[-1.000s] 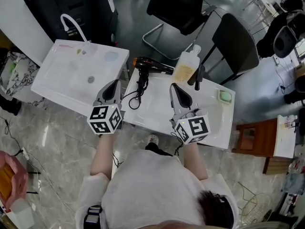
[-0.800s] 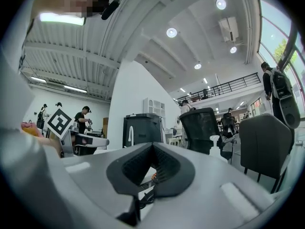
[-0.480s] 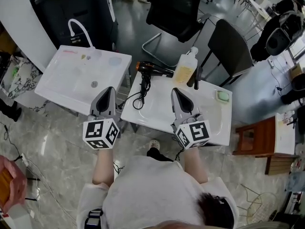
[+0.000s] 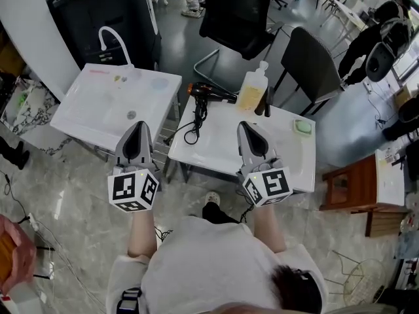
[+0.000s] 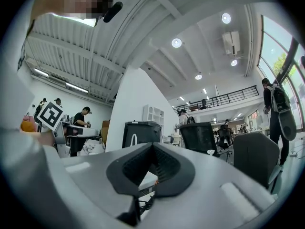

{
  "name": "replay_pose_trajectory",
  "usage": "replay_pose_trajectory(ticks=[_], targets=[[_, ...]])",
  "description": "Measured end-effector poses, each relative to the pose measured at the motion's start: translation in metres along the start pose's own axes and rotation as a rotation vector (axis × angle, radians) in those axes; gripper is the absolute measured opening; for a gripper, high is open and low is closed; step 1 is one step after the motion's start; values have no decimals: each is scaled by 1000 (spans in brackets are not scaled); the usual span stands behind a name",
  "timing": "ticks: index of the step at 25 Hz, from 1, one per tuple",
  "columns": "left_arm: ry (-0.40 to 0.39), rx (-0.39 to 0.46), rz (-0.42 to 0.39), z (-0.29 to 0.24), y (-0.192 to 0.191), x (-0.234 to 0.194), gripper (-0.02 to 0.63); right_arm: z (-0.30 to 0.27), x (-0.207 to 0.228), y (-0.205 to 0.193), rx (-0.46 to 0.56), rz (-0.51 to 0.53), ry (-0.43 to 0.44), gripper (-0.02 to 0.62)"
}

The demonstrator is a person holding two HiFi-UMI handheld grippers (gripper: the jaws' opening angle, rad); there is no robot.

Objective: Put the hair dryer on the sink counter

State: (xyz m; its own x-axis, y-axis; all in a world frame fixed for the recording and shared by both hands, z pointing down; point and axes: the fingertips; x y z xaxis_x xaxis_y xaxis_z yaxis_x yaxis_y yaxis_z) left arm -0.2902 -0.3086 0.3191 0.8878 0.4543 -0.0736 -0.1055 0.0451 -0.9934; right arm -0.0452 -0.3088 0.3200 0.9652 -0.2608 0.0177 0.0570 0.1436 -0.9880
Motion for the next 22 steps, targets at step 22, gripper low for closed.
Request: replay_pose_trajectory(ticks=[22], targets=[[-58, 31, -29, 33, 12, 34, 8, 49, -3, 16, 32, 25, -42, 9]])
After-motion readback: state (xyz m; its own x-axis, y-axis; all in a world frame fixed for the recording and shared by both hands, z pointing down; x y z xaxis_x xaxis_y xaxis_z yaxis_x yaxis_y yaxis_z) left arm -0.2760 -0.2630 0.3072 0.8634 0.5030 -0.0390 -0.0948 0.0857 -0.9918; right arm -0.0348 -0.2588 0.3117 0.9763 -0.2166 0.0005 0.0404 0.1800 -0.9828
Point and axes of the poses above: the fingertips, and each gripper's own axes: z backward along the fingers, x to its right, y out of its top, and after that the axes turned 15 degrees about -y, right-handed
